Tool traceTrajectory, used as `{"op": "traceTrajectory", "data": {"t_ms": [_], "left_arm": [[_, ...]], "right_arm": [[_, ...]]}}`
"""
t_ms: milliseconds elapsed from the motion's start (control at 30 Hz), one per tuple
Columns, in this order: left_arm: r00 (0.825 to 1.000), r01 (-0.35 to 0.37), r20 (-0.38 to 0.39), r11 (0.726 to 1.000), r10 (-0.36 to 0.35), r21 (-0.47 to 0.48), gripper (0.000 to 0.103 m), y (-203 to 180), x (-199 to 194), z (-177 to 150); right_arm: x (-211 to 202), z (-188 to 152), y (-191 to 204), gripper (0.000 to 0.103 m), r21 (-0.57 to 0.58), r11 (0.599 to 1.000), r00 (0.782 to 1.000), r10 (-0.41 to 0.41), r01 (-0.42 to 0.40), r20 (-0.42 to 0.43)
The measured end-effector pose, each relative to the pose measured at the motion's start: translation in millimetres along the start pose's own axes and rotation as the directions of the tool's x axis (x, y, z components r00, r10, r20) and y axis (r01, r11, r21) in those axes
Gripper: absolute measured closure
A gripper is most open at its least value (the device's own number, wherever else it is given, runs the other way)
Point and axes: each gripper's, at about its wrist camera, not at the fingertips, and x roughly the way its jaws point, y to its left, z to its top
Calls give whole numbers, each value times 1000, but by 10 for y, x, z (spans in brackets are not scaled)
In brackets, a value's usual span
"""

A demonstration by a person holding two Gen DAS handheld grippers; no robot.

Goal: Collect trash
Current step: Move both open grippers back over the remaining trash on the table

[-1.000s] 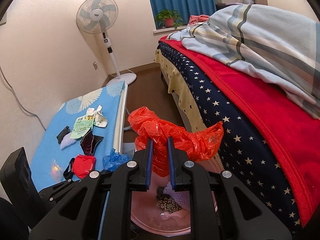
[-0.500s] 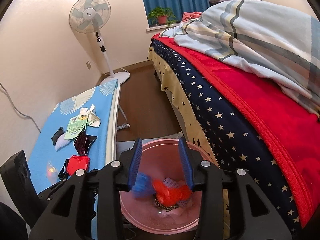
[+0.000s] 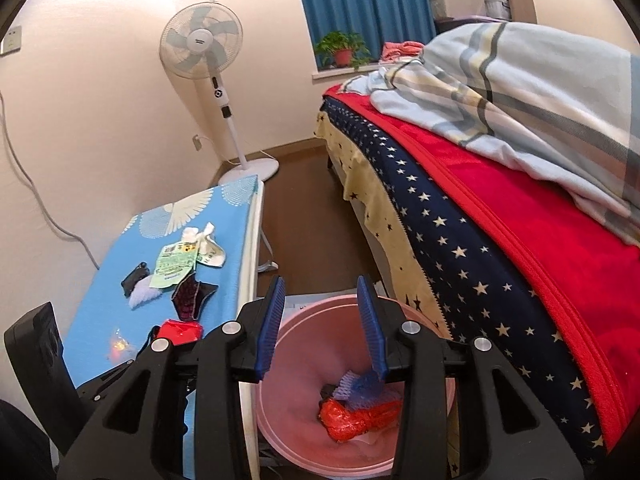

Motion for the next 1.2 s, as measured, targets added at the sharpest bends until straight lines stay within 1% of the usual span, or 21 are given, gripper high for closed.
{"op": "traceTrajectory", "data": {"t_ms": [267,467,600,633,700,800,867,900,1000,1067,1200], "left_arm": [[999,-46,27,999,47,-26,80,232,-196,0],[993,-109,47,992,112,-67,84,467,-357,-8],[983,-165,59,981,172,-104,84,657,-455,-22],[980,-183,61,976,191,-118,84,726,-485,-28],[973,-214,62,967,224,-141,84,828,-528,-39],[956,-272,64,946,287,-179,84,1007,-613,-68],[939,-319,61,923,338,-213,84,1158,-686,-94],[934,-332,59,916,353,-225,84,1208,-709,-105],[908,-388,45,875,417,-289,84,1447,-812,-156],[897,-407,37,857,440,-316,84,1557,-852,-179],[879,-439,26,831,475,-343,84,1726,-898,-218]], "right_arm": [[14,-1,132,64,-18,999,999,33,-32,14],[70,-34,351,66,-53,995,996,87,-87,15],[125,-66,514,69,-77,989,992,127,-126,7],[144,-73,548,72,-80,987,990,137,-137,3],[188,-92,636,74,-87,983,987,160,-160,-6],[258,-131,753,75,-94,977,982,189,-190,-20],[305,-159,830,77,-97,972,977,211,-213,-31],[338,-186,884,78,-101,968,974,225,-227,-39],[420,-240,1027,79,-113,958,964,258,-263,-58],[467,-278,1122,79,-119,951,958,279,-285,-69],[572,-362,1301,80,-128,938,945,312,-323,-94]]}}
